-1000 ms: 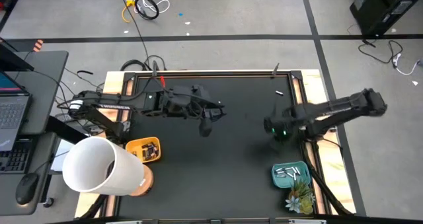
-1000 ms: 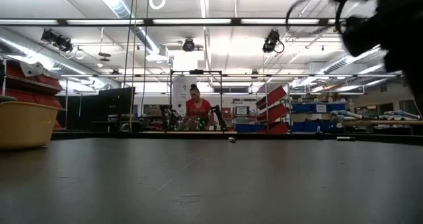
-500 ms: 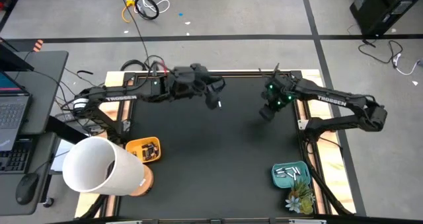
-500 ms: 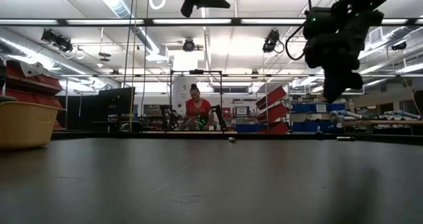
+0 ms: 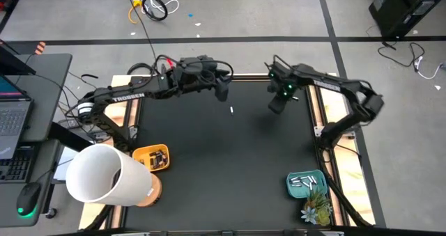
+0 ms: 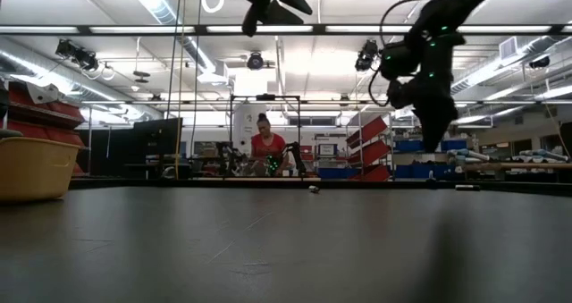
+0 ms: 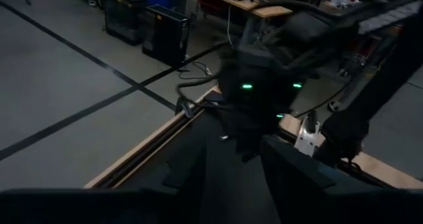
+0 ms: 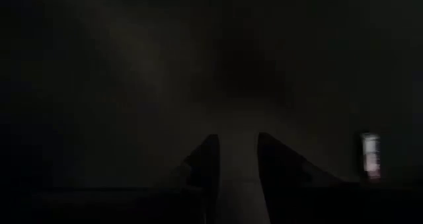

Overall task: Sort batteries
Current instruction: Put the silver battery into the green bin

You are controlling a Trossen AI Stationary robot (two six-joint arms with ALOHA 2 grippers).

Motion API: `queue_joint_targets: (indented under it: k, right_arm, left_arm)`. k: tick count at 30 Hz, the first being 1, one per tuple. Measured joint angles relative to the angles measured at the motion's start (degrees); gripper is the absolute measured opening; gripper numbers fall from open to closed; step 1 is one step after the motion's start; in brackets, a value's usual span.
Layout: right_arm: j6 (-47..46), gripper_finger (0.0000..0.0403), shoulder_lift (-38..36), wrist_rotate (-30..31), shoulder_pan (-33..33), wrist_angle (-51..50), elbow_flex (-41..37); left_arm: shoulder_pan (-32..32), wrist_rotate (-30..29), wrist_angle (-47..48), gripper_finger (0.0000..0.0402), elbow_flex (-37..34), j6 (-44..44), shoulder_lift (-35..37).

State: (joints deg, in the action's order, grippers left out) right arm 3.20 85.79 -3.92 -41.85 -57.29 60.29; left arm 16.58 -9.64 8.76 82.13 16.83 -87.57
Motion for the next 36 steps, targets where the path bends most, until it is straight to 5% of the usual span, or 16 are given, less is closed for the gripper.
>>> queue_joint_targets:
  k: [10,21,36]
  right_arm:
    - [8.18,0.0090,11.48,6.39,-0.31,-12.48,15.65]
    - [9.93,0.0090,18.79,14.56,-4.90,-16.86,16.64]
    - [7.30,0.0095,12.75,11.39,-15.83,-17.53,16.53]
  left_arm:
    - [-0.09,1.16,0.11,0.0158,0.00,1.33,0.00]
    - [-0.20,5.36,0.68,0.0158,0.00,4.46,0.00]
    - [-0.24,5.17,8.99,0.0158,0.00,7.11,0.00]
